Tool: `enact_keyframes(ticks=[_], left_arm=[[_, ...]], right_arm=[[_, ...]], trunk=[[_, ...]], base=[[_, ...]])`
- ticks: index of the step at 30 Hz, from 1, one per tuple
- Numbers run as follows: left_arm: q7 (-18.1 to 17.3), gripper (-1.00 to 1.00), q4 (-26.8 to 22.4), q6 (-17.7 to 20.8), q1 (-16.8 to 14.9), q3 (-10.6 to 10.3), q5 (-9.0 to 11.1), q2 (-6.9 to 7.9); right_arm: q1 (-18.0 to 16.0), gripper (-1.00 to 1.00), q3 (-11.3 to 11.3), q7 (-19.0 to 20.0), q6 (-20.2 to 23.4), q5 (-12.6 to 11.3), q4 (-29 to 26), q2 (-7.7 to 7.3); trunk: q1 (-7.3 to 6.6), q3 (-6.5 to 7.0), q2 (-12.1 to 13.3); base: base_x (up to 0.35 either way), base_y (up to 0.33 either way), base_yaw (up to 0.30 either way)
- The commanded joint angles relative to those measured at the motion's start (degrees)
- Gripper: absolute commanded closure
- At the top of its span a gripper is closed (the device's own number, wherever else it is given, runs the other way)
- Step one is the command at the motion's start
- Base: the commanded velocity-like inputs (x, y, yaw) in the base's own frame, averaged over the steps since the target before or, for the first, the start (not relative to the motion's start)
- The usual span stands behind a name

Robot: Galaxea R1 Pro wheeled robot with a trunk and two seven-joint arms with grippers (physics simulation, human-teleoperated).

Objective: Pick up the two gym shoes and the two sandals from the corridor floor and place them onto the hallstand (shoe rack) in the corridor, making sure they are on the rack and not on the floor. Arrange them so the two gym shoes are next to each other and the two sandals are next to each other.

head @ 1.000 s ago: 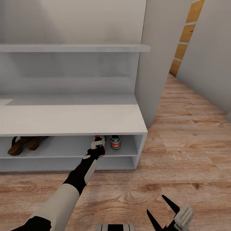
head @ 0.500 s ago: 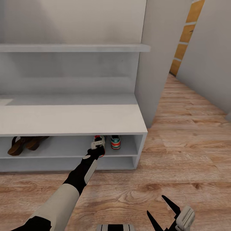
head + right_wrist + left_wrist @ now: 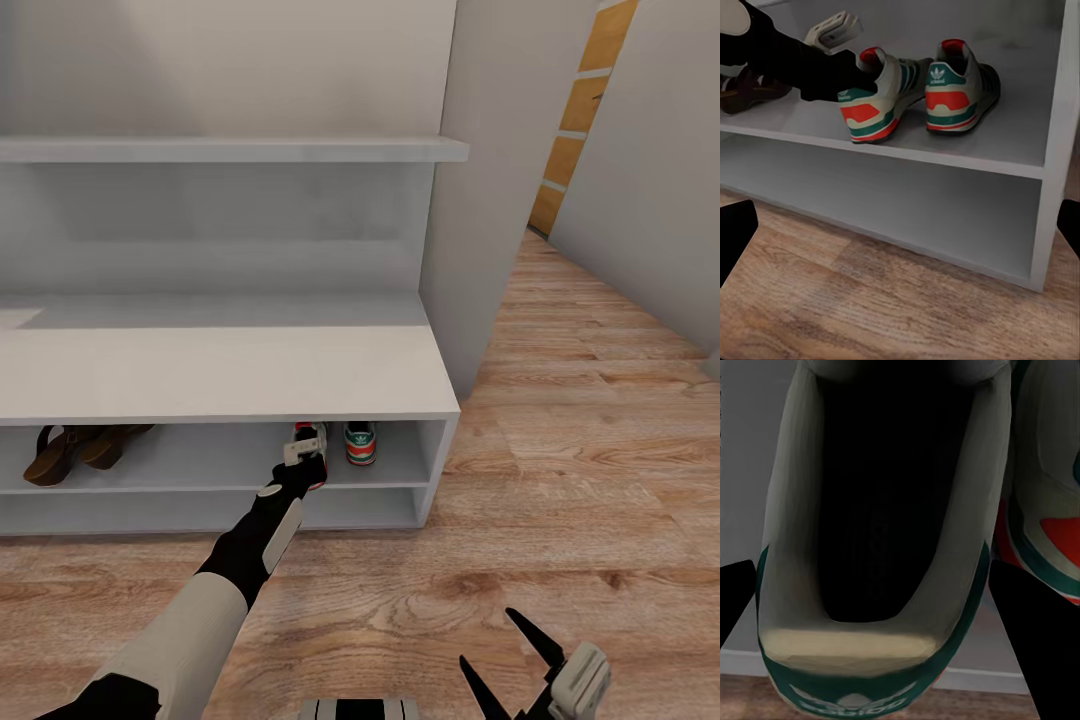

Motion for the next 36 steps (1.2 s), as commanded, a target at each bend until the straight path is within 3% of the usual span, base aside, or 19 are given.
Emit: enact_keyframes(ticks=[1,36], left_arm=[[0.08,1.0,0.65,-0.04,0.03,0.1,-0.05,0.0],[-0.06,1.0,1.85,-1.69,0.03,0.1,-0.12,0.0]], right_arm=[[0.0,-1.0,-0.08,0.0,-0.01,-0.01,0.0,0.0],[0.0,-1.0,-2.13,0.01,0.04,-0.18,0.01,0.06]], trunk=[[0.01,-0.01,0.01],[0.01,-0.01,0.01]], base=[[0.0,0.0,0.0],[0.0,0.0,0.0]])
